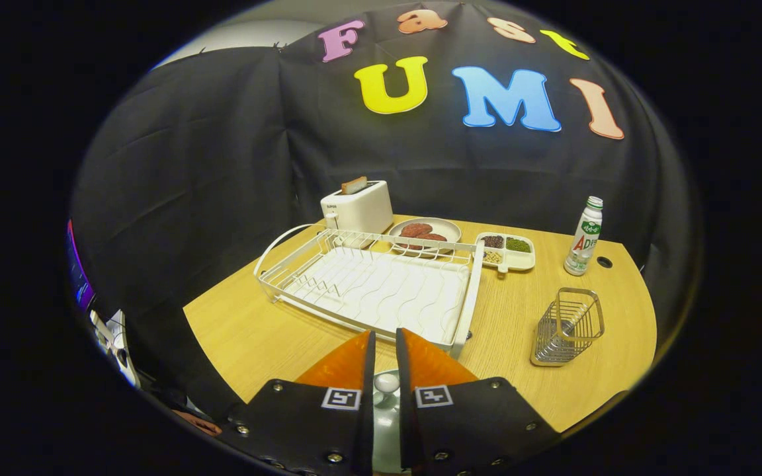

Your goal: Take the plate from the dish rack, then take the spoon from the basket and place it into the plate.

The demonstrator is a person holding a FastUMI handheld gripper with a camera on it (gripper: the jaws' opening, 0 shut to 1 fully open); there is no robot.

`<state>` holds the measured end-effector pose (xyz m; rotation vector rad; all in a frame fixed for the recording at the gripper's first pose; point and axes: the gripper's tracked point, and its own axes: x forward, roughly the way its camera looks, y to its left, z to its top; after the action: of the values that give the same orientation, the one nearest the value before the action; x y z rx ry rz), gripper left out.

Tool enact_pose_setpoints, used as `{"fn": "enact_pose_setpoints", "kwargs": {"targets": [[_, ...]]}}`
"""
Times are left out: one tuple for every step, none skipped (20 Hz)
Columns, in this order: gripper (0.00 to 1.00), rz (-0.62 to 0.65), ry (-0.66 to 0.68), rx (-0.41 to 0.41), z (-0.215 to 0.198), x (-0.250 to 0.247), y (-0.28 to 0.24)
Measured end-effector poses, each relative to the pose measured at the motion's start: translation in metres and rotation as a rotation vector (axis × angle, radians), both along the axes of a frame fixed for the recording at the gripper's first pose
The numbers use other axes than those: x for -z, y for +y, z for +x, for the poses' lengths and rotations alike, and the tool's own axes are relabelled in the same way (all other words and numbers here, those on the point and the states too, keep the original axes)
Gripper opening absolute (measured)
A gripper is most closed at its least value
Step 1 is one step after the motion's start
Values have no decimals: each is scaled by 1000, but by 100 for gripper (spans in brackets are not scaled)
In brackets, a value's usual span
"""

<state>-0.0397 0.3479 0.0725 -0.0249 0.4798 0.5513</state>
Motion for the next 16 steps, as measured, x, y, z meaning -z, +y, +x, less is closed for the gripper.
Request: {"fn": "enact_pose_setpoints", "kwargs": {"targets": [[17, 3, 4, -3, -1, -1, 0], [19, 4, 2, -5, -1, -3, -1], [27, -3, -6, 1, -1, -4, -4], [28, -12, -20, 12, 1, -7, -10], [32, -16, -37, 23, 3, -11, -14], [33, -18, -55, 38, 5, -18, -20], [33, -16, -78, 55, 8, -26, -27], [33, -14, -107, 73, 10, -36, -34], [33, -11, -139, 94, 14, -48, -43], [33, -7, -172, 117, 17, -61, -53], [33, -4, -204, 144, 20, -74, -65], [33, 5, -231, 171, 21, -87, -77], [33, 19, -260, 200, 22, -103, -90], [33, 32, -289, 234, 22, -118, -104], [33, 46, -316, 268, 22, -132, -120], [33, 58, -349, 296, 21, -148, -135]]}}
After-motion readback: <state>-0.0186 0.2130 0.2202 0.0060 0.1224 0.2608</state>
